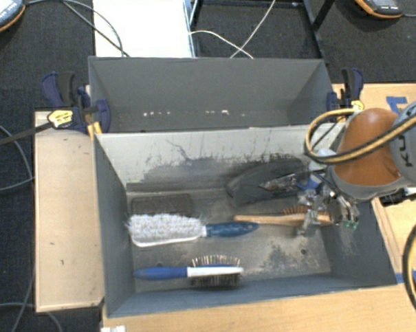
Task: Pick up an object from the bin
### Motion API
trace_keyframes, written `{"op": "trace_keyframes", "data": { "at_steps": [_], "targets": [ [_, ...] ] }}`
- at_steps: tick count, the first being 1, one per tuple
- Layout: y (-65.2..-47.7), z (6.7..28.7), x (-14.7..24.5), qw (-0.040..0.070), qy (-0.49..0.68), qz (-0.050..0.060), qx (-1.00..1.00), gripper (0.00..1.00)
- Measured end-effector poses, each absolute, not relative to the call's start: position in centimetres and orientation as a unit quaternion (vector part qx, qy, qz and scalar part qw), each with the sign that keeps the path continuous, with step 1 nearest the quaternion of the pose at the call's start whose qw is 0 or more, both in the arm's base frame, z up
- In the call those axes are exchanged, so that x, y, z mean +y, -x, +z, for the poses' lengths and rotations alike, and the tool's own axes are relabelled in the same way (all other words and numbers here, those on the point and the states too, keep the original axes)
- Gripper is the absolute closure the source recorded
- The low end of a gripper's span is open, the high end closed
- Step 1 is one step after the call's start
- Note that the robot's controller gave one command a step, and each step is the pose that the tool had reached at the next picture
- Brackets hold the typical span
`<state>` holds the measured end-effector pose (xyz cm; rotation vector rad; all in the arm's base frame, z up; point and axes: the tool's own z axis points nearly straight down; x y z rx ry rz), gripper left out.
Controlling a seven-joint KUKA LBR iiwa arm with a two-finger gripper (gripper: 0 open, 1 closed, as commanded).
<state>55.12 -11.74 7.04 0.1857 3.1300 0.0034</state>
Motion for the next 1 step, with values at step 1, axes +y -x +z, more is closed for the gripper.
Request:
{"op": "trace_keyframes", "data": {
  "at_steps": [1],
  "targets": [
    [-53.11,17.74,-13.00,0.001,-0.057,0.002,0.998,1.00]
  ]
}}
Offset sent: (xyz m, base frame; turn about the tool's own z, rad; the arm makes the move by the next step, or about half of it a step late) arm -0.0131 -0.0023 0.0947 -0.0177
